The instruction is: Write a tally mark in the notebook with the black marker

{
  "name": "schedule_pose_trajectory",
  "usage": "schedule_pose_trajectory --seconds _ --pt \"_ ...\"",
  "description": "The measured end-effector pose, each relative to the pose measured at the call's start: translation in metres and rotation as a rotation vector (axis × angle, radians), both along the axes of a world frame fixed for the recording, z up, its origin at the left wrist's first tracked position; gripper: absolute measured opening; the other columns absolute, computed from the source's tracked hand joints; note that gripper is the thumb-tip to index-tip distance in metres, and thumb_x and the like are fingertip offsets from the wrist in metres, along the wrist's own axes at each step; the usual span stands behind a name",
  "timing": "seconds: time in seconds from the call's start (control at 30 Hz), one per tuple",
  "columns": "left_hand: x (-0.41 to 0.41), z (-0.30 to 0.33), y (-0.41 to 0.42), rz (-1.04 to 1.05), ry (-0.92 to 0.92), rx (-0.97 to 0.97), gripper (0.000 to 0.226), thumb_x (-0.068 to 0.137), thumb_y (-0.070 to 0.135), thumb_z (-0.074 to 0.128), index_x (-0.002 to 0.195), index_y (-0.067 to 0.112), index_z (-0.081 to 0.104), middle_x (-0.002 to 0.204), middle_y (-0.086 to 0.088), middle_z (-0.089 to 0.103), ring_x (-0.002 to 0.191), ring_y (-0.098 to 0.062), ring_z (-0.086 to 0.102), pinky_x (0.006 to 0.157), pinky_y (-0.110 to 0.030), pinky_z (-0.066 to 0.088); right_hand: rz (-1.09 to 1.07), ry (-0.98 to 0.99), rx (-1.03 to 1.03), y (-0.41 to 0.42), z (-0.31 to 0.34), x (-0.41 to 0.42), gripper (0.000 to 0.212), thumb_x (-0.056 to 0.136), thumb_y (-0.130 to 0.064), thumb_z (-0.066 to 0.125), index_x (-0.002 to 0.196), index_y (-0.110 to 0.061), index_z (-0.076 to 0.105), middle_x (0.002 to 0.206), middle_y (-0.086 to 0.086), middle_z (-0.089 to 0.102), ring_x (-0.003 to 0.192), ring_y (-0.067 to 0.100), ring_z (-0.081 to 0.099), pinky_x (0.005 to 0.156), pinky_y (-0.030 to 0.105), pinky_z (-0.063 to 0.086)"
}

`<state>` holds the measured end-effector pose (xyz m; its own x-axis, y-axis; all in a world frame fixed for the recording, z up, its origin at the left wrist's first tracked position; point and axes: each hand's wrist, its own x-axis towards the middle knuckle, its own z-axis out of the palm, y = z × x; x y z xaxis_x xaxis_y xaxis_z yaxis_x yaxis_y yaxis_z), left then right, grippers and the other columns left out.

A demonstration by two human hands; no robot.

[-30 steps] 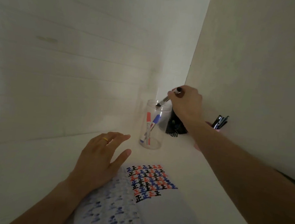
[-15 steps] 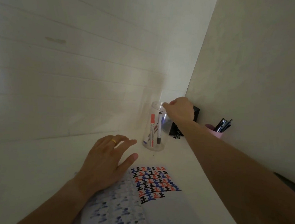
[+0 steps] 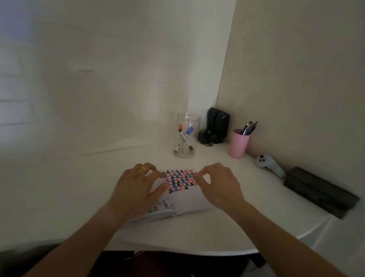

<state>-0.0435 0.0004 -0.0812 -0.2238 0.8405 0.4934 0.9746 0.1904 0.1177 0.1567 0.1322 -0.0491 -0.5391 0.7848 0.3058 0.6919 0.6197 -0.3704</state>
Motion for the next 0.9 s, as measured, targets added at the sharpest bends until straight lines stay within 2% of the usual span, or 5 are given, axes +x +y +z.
schedule_pose_trajectory --seconds 0.1,0.27,0.43,0.63,0.9 --pt "0.01 -0.026 -0.029 0.019 -0.074 -0.096 0.068 0.09 0.076 0.026 0.127 0.033 0.064 0.144 -0.009 0.059 0.132 -0.032 0.054 0.104 -0.049 0.048 -0.042 -0.095 -0.058 -0.016 -0.026 0.032 0.053 0.095 -0.063 0.04 0.132 -0.031 0.06 0.143 0.004 0.055 0.131 0.028 0.047 0.105 0.04 0.04" --pt "0.016 -0.052 -0.045 0.118 -0.179 -0.23 0.093 0.07 0.095 0.005 0.148 0.051 0.03 0.165 0.006 0.03 0.152 -0.019 0.025 0.122 -0.049 0.023 -0.076 -0.266 -0.152 -0.032 -0.071 0.05 0.097 0.069 -0.091 -0.001 0.153 -0.048 0.022 0.168 0.007 0.018 0.154 0.035 0.01 0.123 0.054 0.006" --pt "0.014 -0.051 -0.034 0.138 -0.217 -0.289 0.097 0.063 0.098 0.01 0.149 0.054 0.021 0.168 0.009 0.019 0.156 -0.016 0.01 0.125 -0.054 0.008 -0.095 -0.227 -0.092 -0.018 -0.085 0.046 0.086 0.075 -0.09 0.016 0.15 -0.049 0.022 0.167 0.005 0.02 0.154 0.033 0.01 0.123 0.054 0.005" --pt "0.014 -0.051 -0.036 0.129 -0.208 -0.255 0.101 0.059 0.1 0.006 0.147 0.054 0.025 0.166 0.011 0.024 0.154 -0.016 0.016 0.125 -0.052 0.012 -0.098 -0.207 -0.094 -0.019 -0.085 0.045 0.083 0.077 -0.089 0.021 0.149 -0.049 0.023 0.165 0.003 0.02 0.153 0.03 0.01 0.123 0.051 0.005" --pt "0.015 -0.045 -0.037 0.105 -0.215 -0.25 0.089 0.07 0.095 0.02 0.146 0.051 0.031 0.163 0.005 0.031 0.152 -0.019 0.022 0.123 -0.053 0.017 -0.082 -0.222 -0.074 -0.022 -0.077 0.039 0.079 0.079 -0.085 0.026 0.147 -0.046 0.032 0.16 0.008 0.031 0.149 0.035 0.02 0.121 0.053 0.013"
